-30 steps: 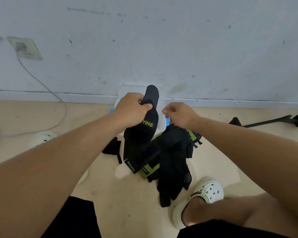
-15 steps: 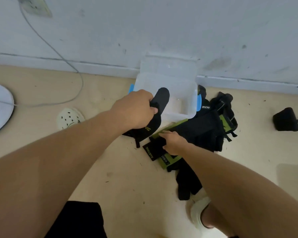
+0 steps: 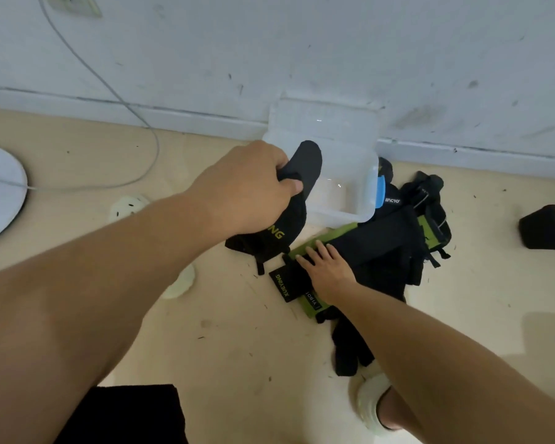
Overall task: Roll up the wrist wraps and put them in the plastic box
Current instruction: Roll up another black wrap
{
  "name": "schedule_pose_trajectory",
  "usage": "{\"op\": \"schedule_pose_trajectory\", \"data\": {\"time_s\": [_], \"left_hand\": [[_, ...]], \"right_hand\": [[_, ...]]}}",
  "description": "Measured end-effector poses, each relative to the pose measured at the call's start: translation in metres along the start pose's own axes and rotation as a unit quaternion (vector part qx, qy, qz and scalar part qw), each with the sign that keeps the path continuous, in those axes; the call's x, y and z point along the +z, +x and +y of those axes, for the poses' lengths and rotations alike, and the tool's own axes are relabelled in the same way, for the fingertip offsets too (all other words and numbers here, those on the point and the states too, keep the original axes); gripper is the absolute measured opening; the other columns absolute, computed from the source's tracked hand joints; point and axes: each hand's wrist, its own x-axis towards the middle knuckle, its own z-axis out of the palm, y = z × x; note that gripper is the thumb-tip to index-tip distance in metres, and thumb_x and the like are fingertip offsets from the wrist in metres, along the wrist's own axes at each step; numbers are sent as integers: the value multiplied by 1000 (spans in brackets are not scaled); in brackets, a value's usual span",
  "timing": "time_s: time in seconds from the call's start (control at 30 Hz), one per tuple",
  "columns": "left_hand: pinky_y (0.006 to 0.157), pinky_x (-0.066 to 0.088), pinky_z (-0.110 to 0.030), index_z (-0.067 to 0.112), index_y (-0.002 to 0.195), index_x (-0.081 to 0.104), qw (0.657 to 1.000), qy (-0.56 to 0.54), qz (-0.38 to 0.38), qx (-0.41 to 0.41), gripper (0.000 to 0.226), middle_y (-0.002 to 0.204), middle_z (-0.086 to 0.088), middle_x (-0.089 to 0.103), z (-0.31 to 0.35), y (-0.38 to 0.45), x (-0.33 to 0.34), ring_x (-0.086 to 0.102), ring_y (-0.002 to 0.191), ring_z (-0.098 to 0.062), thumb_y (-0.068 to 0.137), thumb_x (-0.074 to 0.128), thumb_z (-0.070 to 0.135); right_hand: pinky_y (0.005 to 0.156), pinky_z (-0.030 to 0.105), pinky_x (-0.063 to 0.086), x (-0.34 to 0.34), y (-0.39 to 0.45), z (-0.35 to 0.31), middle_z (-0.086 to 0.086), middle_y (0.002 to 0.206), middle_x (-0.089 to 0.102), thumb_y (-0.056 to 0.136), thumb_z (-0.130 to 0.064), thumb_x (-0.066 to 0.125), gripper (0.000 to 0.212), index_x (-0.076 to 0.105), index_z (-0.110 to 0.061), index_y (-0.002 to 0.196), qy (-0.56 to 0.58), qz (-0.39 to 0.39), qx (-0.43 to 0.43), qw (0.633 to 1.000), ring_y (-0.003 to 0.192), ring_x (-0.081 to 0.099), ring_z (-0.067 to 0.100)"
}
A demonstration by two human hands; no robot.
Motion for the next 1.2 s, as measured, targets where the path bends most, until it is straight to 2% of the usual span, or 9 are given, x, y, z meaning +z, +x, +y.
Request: {"op": "schedule_pose_trajectory", "data": {"time_s": [0.2,0.37,0.47,0.6,0.73,0.87,1.0,1.07,1.2], "left_hand": [[62,41,-33,13,91,63,1000,10,-16,10,27,82,-2,64,-2,-5,9,60,74,-20,103,60,37],[57,32,-33,15,76,53,1000,25,-13,3,34,73,-1,54,-3,1,10,50,64,-17,102,61,36],[59,36,-32,11,84,58,999,27,-6,17,30,78,-3,59,2,5,4,54,68,-19,103,61,34],[64,40,-33,14,83,58,999,14,28,28,29,80,-2,60,8,3,-9,56,71,-19,102,61,36],[63,37,-35,14,87,55,995,-16,97,21,29,83,-2,58,14,-14,-17,56,76,-20,105,55,36],[69,42,-36,11,97,57,989,-89,115,4,27,97,-6,64,20,-44,-14,62,93,-28,108,51,35],[69,43,-30,6,114,61,978,-164,130,-8,29,108,-11,67,39,-79,-16,64,101,-28,108,51,33],[70,43,-29,7,117,61,973,-187,133,-5,29,111,-9,67,51,-90,-19,64,105,-27,108,52,33],[80,50,-30,14,120,65,957,-259,124,28,28,115,-4,72,77,-99,-21,68,104,-21,108,53,35]], "right_hand": [[129,52,-3,-6,7,-11,4,174,5,104,-20,52,83,-4,-30,166,59,-26,-2,998,160,-7,33],[128,51,18,-20,18,-27,13,158,41,100,-24,60,68,29,-22,160,29,43,5,999,150,32,36],[119,44,33,-30,11,-21,7,143,61,102,-27,59,48,49,-21,148,64,66,-10,996,136,52,29],[107,43,48,-56,-27,11,3,137,64,100,-33,65,48,54,-25,146,168,-7,-9,986,126,59,27],[109,40,47,-101,-95,54,1,137,63,99,-26,67,49,54,-22,146,282,55,22,957,129,57,27],[99,34,49,-154,-184,79,-1,114,72,92,-8,73,32,63,-16,121,417,176,23,891,110,66,21],[96,40,56,-200,-266,74,1,107,79,87,5,72,38,69,-21,114,584,257,-4,770,104,74,20],[96,44,58,-214,-296,66,2,109,79,90,-1,75,34,70,-20,118,647,278,-32,709,105,75,23],[92,34,60,-226,-324,48,1,108,80,95,-16,74,23,73,-15,117,716,303,-55,627,102,77,18]]}}
